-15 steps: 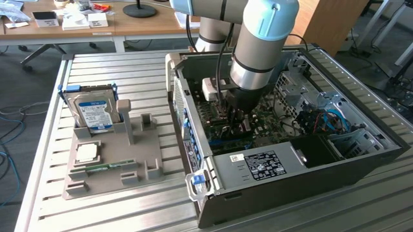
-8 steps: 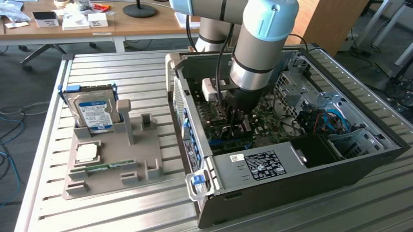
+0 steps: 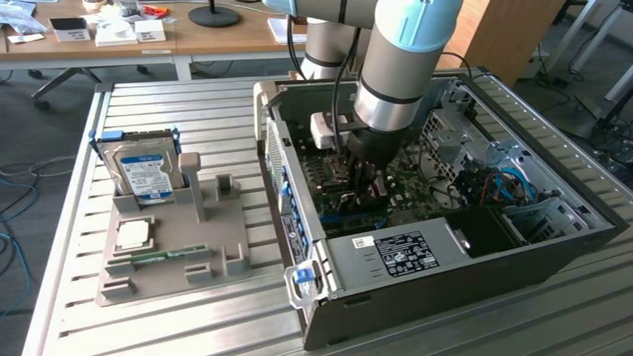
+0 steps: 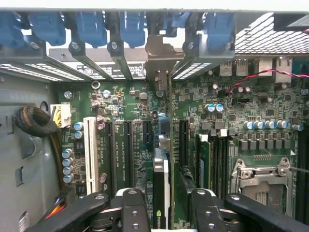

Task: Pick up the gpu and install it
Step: 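Insert the gpu into the slot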

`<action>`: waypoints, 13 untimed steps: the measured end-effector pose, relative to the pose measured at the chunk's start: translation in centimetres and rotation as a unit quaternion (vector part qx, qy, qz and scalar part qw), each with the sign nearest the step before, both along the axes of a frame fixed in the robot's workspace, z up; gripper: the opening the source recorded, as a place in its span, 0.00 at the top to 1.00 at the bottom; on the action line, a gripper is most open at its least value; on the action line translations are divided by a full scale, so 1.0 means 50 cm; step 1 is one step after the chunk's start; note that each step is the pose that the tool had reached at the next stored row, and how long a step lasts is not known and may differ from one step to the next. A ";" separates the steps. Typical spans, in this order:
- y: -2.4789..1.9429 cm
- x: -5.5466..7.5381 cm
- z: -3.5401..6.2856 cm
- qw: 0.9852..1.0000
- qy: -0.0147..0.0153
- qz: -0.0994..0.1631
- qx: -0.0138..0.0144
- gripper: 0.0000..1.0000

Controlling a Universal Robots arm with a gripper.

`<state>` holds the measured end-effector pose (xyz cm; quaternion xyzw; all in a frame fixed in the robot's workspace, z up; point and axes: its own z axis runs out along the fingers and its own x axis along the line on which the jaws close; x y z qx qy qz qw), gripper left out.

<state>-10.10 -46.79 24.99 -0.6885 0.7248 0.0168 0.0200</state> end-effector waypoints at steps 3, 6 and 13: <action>0.0001 0.000 0.000 1.000 0.000 0.000 0.000 0.60; 0.0004 0.000 0.001 1.000 0.000 0.000 0.001 0.60; 0.0032 -0.001 0.001 1.000 0.000 0.000 0.001 0.60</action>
